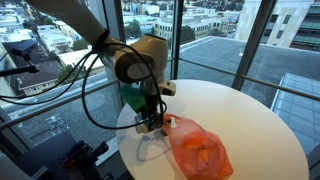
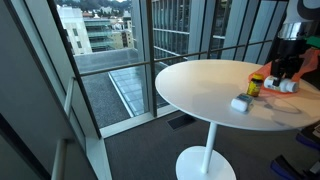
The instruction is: Remove the white bottle from the plastic bag
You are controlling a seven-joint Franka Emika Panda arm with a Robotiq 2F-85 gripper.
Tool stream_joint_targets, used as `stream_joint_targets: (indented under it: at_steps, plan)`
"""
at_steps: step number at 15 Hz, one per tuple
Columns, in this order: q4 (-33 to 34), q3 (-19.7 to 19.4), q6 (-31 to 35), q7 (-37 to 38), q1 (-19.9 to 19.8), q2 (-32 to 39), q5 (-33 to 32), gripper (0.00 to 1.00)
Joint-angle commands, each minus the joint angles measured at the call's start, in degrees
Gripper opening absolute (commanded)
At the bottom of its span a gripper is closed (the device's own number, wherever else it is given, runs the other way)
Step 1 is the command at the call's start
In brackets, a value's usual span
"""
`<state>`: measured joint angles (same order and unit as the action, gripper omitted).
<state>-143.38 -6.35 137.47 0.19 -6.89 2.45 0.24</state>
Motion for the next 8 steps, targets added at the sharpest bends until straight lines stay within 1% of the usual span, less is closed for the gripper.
stream_joint_targets:
  at_steps: [1,4,5,8]
  plan:
    - [0.0,-0.1,0.1,0.0,0.1,0.1,0.0,0.61]
    - [0.0,-0.1,0.1,0.0,0.1,0.3,0.0,0.61]
    - [-0.1,-0.1,0.1,-0.2,0.1,0.5,-0.3,0.36]
    - [-0.4,0.2,2.2,-0.2,0.5,1.8,-1.3,0.36]
